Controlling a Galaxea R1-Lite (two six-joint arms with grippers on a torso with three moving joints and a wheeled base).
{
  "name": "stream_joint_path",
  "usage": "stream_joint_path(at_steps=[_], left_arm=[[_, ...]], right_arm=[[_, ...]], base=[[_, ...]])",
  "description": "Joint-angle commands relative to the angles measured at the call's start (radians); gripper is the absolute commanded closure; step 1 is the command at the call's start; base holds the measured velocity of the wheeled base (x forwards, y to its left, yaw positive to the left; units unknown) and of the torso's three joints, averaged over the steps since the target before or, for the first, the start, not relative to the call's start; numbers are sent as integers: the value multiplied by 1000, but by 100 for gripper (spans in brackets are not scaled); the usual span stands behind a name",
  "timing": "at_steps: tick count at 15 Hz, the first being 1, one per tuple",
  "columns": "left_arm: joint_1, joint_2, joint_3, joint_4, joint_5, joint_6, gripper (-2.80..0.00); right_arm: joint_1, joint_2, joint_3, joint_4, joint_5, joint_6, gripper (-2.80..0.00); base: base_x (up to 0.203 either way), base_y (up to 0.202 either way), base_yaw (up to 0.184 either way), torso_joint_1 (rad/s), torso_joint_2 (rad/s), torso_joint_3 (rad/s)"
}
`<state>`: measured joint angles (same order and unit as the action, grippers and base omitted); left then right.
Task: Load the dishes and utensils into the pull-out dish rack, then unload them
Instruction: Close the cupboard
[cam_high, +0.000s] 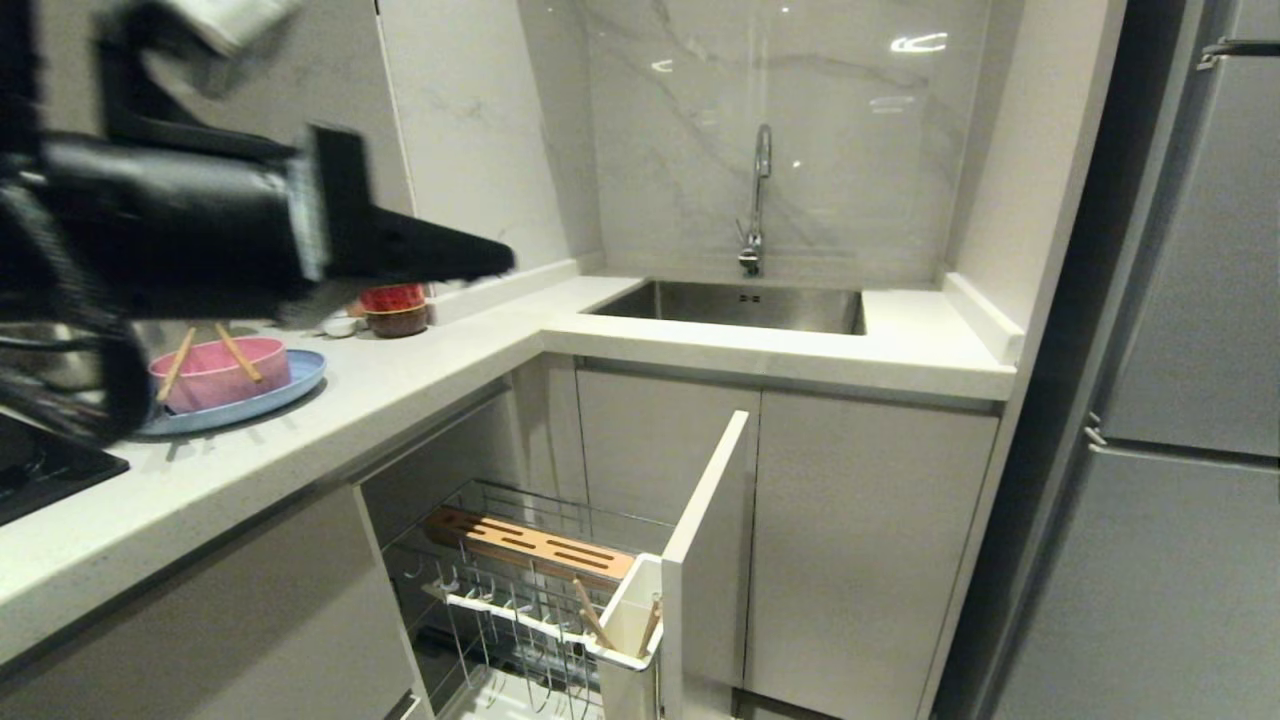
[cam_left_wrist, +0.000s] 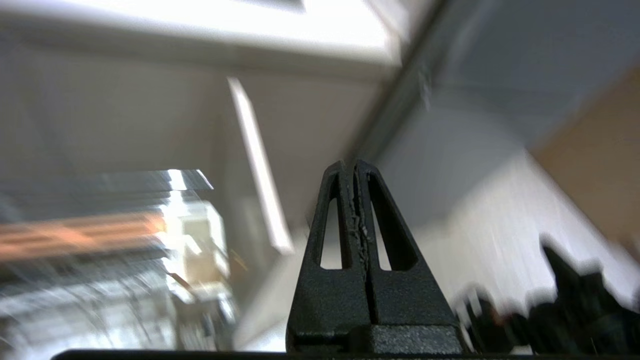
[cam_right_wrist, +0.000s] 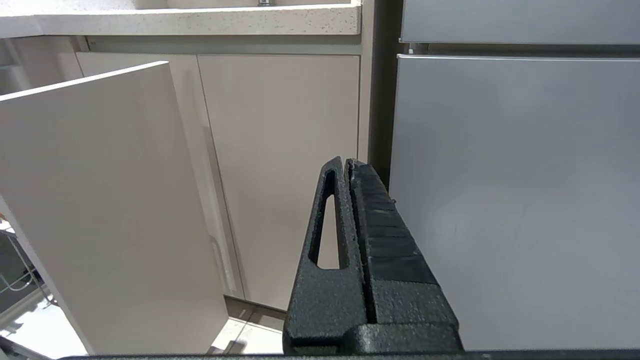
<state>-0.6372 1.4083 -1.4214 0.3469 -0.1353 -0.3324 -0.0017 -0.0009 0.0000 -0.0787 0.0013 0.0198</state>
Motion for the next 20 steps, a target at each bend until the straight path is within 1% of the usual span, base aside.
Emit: stream_joint_path(at_steps=[1, 2, 4, 5, 7, 9, 10, 12, 14, 17, 19, 20], left_arm=[[-132, 246, -32, 30, 2, -46, 0], [-168, 302, -47, 54, 3, -70, 0], [-217, 394, -57, 73, 15, -92, 0], [-242, 435, -60, 77, 34, -107, 0], [-259, 504, -63, 76, 91, -123, 0], [-261, 555, -72, 71, 128, -130, 0], [-259, 582, -75, 56, 159, -136, 0], [-255, 626, -76, -8, 243, -150, 0], [-245, 654, -75, -31, 298, -151, 0], [-226, 690, -86, -35, 359, -147, 0], [-222, 701, -93, -36, 382, -145, 0], [-222, 701, -94, -36, 407, -144, 0]], right_arm=[[0, -1, 26, -1, 0, 0, 0], [0, -1, 26, 0, 0, 0, 0], [0, -1, 26, 0, 0, 0, 0], [0, -1, 26, -1, 0, 0, 0], [0, -1, 26, -1, 0, 0, 0], [0, -1, 26, -1, 0, 1, 0], [0, -1, 26, -1, 0, 0, 0], [0, -1, 26, -1, 0, 0, 0], [0, -1, 26, -1, 0, 0, 0], [0, -1, 26, -1, 0, 0, 0], [0, -1, 26, -1, 0, 0, 0], [0, -1, 26, 0, 0, 0, 0]], base=[[0, 0, 0, 0, 0, 0], [0, 0, 0, 0, 0, 0], [0, 0, 0, 0, 0, 0], [0, 0, 0, 0, 0, 0], [0, 0, 0, 0, 0, 0], [0, 0, 0, 0, 0, 0], [0, 0, 0, 0, 0, 0], [0, 0, 0, 0, 0, 0], [0, 0, 0, 0, 0, 0], [0, 0, 0, 0, 0, 0], [0, 0, 0, 0, 0, 0], [0, 0, 0, 0, 0, 0]])
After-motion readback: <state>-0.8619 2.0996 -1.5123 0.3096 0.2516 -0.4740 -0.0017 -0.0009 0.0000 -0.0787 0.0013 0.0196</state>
